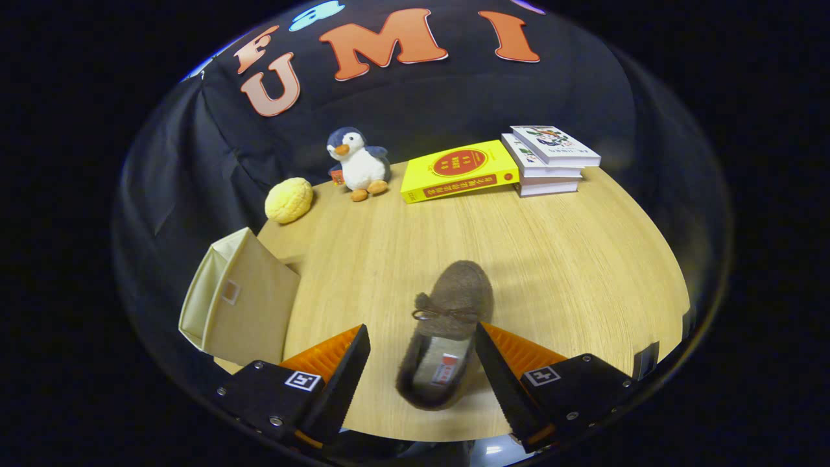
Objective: Open the storage box then place both shoes into the box .Put the left shoe in first, then the right shoe, with the right side of both shoes facing outward in a uniform manner.
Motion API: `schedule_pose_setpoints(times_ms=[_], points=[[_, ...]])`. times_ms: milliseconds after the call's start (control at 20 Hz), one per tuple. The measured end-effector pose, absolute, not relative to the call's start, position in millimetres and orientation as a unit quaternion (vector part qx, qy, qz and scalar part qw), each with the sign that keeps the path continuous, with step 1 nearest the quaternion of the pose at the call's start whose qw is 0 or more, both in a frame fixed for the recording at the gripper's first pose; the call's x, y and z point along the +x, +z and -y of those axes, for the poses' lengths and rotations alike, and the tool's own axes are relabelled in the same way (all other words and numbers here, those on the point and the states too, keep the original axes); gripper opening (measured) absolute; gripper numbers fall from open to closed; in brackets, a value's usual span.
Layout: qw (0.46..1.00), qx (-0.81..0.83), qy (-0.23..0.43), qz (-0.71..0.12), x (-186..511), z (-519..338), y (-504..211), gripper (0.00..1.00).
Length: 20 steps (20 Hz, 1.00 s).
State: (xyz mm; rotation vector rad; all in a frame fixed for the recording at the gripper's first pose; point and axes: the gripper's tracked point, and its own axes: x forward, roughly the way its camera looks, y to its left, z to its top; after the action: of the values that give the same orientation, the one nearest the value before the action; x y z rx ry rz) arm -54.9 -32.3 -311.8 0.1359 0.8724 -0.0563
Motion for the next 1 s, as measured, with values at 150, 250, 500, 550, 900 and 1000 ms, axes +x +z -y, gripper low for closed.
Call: schedule_pose_setpoints(times_ms=[150, 250, 500, 550, 900, 1000], points=[[0.896, 0.066, -0.030, -0.438, -59.7, 43.0, -340.5, 0.81], [0.892, 0.035, -0.027, -0.451, -56.4, 49.9, -356.1, 0.73], [0.894, 0.039, -0.052, -0.444, -30.0, 65.1, -384.9, 0.51], [0.896, 0.050, -0.057, -0.437, -23.6, 63.2, -385.2, 0.43], [0.902, 0.021, -0.112, -0.417, -6.7, 79.5, -391.2, 0.13], [0.900, 0.023, -0.113, -0.420, -6.2, 79.6, -390.0, 0.10]])
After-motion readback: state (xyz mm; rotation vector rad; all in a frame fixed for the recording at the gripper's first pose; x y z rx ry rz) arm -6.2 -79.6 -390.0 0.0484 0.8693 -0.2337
